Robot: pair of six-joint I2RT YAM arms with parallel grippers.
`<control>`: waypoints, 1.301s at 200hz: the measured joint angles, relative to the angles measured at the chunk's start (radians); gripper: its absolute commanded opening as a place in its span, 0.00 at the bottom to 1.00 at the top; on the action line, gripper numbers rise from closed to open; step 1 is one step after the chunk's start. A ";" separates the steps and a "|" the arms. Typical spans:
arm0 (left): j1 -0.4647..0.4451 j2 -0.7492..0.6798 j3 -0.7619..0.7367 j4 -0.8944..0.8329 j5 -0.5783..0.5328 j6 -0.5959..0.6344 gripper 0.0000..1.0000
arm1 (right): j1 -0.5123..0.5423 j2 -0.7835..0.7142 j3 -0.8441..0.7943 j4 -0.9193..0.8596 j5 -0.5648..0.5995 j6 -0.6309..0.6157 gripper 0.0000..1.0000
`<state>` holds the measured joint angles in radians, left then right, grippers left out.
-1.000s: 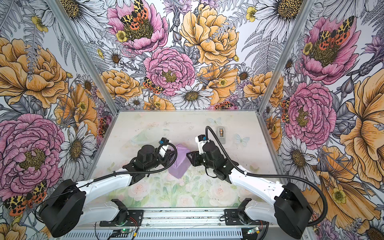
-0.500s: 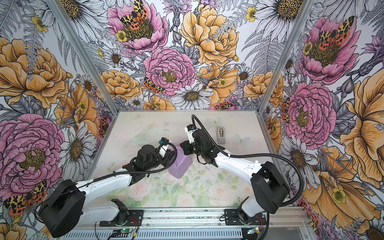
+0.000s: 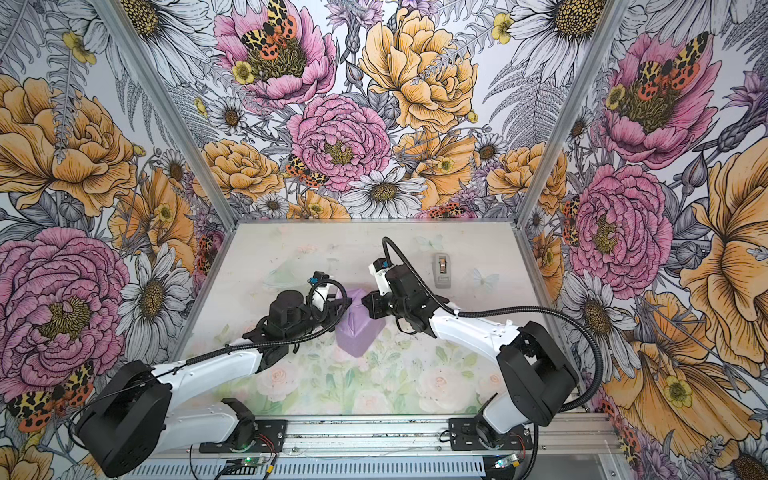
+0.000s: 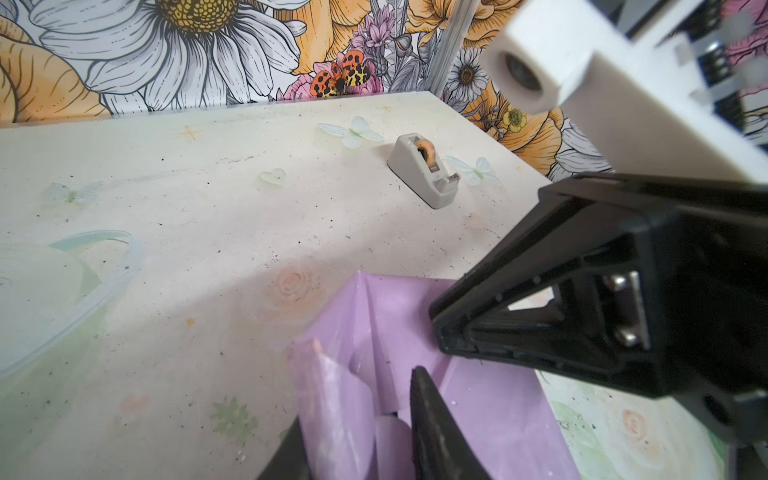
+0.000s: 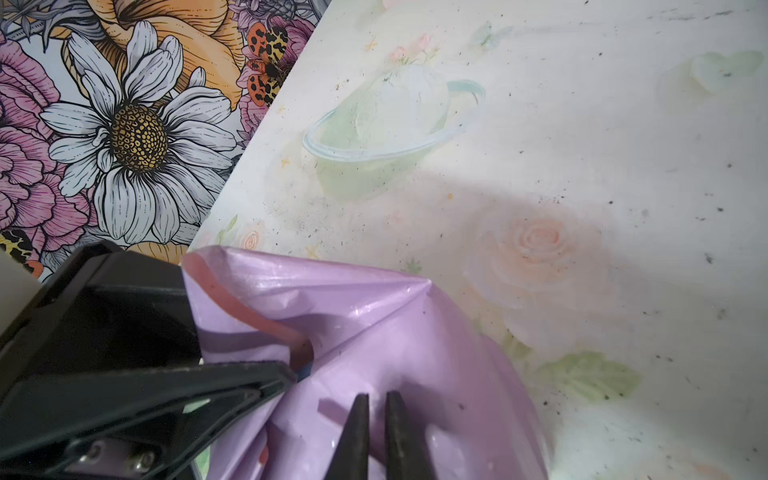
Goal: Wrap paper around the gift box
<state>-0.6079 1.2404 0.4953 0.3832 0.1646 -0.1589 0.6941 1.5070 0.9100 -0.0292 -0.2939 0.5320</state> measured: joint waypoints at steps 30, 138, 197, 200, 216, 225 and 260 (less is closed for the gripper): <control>0.003 0.040 0.001 0.042 0.008 -0.020 0.31 | 0.000 0.000 -0.006 0.013 -0.001 -0.003 0.11; -0.027 0.098 0.044 0.001 -0.039 0.029 0.00 | 0.001 -0.155 -0.087 -0.015 0.006 0.032 0.29; -0.069 0.098 0.084 -0.065 -0.106 0.077 0.00 | 0.018 -0.384 -0.252 -0.023 0.098 0.215 0.18; -0.072 0.098 0.086 -0.069 -0.110 0.081 0.00 | 0.021 -0.380 -0.256 -0.023 0.100 0.225 0.17; -0.088 0.098 0.097 -0.085 -0.128 0.097 0.00 | 0.036 -0.344 -0.269 -0.012 0.103 0.265 0.16; -0.096 0.098 0.101 -0.094 -0.138 0.108 0.00 | 0.042 -0.311 -0.269 0.008 0.103 0.279 0.15; -0.110 0.097 0.109 -0.120 -0.173 0.133 0.11 | 0.049 -0.208 -0.269 0.072 0.099 0.317 0.14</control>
<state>-0.7177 1.3373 0.6041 0.2630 -0.0082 -0.0261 0.7433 1.2987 0.6415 0.0429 -0.1951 0.8490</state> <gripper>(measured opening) 0.057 0.142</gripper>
